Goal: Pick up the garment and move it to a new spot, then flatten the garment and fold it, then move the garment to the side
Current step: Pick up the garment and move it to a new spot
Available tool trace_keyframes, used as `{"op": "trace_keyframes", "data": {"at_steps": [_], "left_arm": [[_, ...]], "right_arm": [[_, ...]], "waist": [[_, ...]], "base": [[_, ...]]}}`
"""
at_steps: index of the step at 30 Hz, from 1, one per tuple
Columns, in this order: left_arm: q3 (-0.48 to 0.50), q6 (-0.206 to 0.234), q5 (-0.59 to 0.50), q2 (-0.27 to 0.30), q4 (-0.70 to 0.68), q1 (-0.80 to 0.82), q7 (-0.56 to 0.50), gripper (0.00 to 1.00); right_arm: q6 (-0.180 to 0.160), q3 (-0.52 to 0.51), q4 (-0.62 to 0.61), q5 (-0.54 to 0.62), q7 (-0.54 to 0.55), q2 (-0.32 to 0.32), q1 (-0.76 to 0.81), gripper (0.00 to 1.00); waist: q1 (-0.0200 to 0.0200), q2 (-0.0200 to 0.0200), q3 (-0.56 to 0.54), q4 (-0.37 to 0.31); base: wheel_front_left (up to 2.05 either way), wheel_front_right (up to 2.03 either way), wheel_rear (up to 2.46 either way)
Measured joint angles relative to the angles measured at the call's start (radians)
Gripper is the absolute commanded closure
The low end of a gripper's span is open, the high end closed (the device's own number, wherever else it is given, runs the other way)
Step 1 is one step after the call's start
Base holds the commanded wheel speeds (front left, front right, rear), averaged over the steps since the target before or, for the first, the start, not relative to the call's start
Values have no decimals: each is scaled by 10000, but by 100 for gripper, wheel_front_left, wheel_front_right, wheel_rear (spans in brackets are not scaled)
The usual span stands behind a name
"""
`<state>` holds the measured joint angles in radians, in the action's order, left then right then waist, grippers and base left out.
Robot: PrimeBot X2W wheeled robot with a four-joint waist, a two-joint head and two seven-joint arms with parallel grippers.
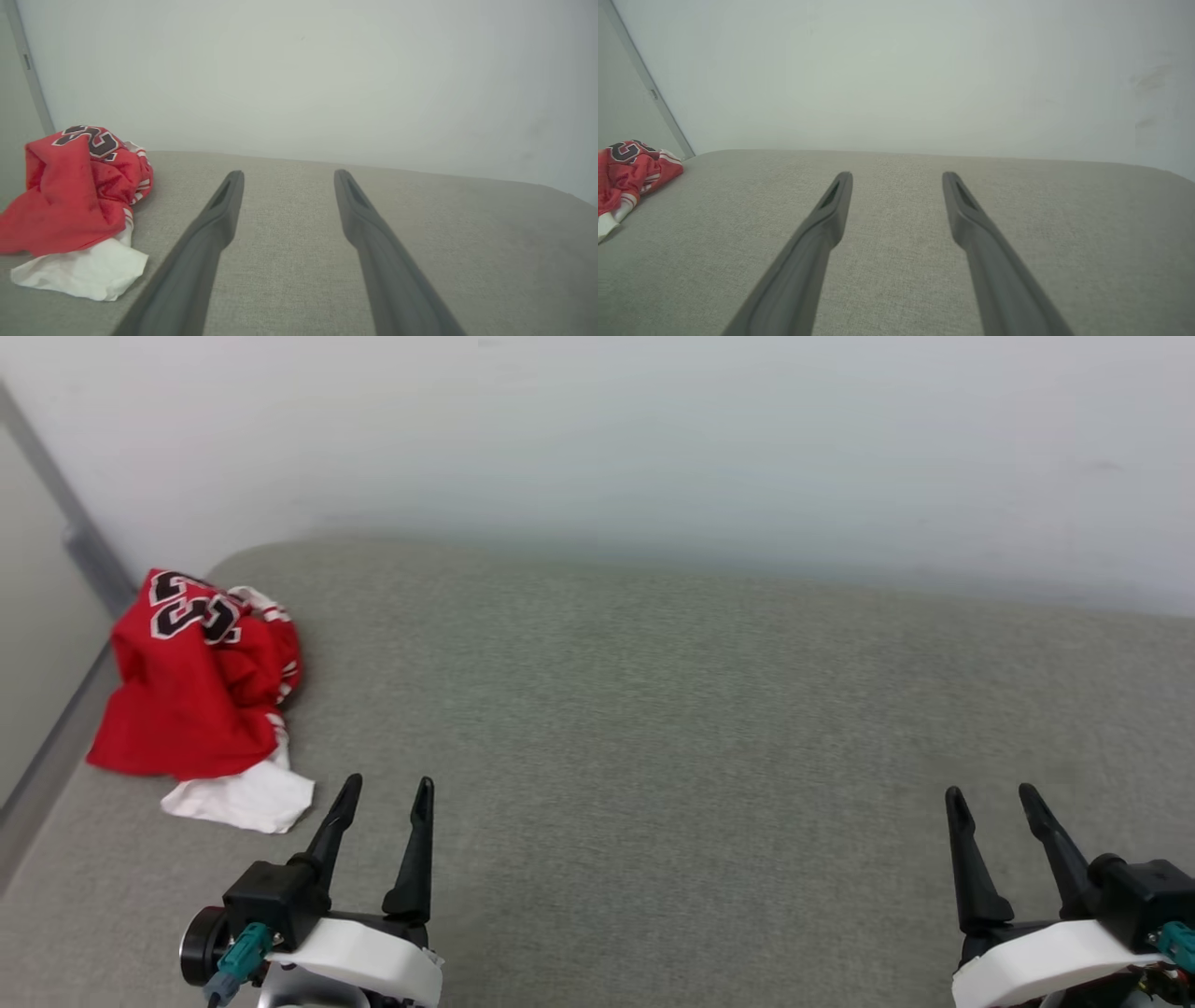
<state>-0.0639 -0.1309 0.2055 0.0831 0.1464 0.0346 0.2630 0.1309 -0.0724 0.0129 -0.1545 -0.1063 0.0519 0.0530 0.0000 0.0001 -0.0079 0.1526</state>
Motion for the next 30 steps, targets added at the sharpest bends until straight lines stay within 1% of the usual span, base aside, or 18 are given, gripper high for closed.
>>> {"op": "trace_keyframes", "data": {"at_steps": [12, 20, 26, 30], "left_arm": [[573, 0, -284, 36, 171, -18, 0, 0], [765, 0, -341, 54, 272, -20, 0, 0], [899, 0, -343, 54, 345, -20, 0, 0], [1258, 0, -339, 56, 284, -56, 0, 0]], "right_arm": [[0, 234, 21, 148, -15, -6, -6, 0], [0, 437, 31, 362, 13, -8, -16, 0], [0, 535, -46, 581, 77, -6, -30, 0], [2, 775, -92, 771, 155, -10, -239, 0]], "waist": [[0, 0, -105, 1666], [0, 0, -124, 2760], [0, 0, -118, 3449], [1, -1, -10, 3656]], "base": [[0, 0, 0], [0, 0, 0], [0, 0, 0], [0, 0, 0]]}}
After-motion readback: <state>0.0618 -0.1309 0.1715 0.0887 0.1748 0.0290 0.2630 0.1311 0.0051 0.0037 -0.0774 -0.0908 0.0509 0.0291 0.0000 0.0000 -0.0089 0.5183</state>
